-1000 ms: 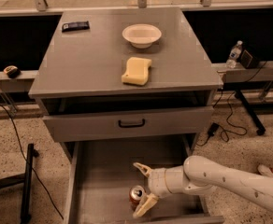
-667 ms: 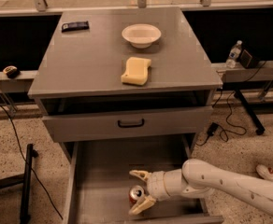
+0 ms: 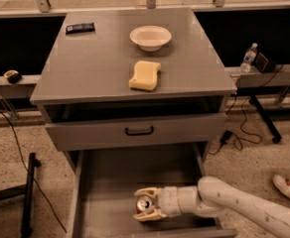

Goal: Pick coke can from middle drawer and place on counter

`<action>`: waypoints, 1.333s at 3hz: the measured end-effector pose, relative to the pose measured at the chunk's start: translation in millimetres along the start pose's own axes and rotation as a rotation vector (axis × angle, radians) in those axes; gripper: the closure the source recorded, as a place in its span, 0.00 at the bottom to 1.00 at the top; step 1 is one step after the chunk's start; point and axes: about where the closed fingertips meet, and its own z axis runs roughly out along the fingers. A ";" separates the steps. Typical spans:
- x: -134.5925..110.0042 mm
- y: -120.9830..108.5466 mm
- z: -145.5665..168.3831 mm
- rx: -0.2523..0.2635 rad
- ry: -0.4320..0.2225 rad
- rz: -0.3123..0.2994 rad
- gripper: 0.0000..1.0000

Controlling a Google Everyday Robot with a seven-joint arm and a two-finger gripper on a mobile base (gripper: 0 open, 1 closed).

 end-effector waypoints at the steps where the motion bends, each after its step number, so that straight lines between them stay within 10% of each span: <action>1: -2.5 -0.2 -1.0 0.000 0.000 0.000 0.89; 3: -122.5 -4.5 -69.8 0.006 -0.064 -0.189 1.00; 4: -170.0 -9.7 -122.5 0.062 -0.045 -0.187 1.00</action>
Offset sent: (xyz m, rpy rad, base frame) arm -0.0103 -0.0031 0.1782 -0.0004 -0.2595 0.1528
